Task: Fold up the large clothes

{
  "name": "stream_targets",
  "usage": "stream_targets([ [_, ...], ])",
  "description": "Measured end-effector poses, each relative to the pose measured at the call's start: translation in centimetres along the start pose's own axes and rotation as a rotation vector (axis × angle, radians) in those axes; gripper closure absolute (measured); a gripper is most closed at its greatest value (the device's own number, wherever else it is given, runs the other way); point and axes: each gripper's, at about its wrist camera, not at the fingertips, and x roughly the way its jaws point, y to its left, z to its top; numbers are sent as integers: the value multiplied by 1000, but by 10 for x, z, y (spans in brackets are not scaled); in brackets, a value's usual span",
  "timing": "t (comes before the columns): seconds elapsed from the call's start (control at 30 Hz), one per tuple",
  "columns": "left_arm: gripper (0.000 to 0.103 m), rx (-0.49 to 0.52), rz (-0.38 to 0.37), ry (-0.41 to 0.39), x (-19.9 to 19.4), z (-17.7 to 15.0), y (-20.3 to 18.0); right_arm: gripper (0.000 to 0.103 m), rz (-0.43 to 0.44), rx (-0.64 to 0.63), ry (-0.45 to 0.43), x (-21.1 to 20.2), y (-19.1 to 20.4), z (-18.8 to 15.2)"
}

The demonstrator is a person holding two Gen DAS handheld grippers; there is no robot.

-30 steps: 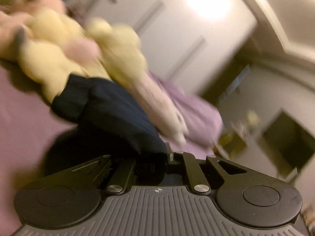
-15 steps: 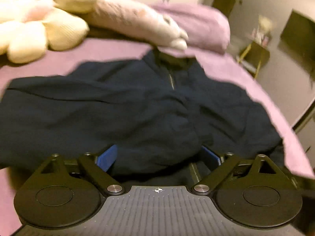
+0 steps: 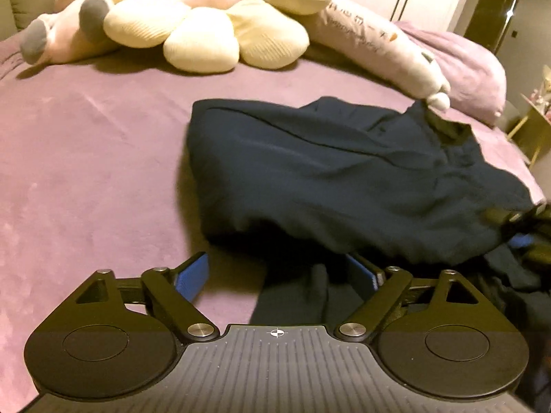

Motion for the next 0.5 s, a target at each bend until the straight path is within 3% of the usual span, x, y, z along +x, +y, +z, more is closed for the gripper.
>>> stream_targets([
  [0.13,17,-15,0,-3,6,-1,-1,91,29,8,-132,-36,1,15],
  [0.23,20,11,-4,7,15,2,-13,92,2,33,-233,-66,-14,25],
  [0.3,29,28,-1,15,21,3,-24,92,-72,0,-281,-80,-24,28],
  [0.4,31,35,-13,22,31,5,-35,92,-245,-60,-331,-88,-44,31],
  [0.47,33,23,-31,45,38,4,-39,91,-349,-67,-313,-84,-65,34],
  [0.5,33,23,-34,52,40,4,-41,90,-357,-54,-280,-80,-75,36],
])
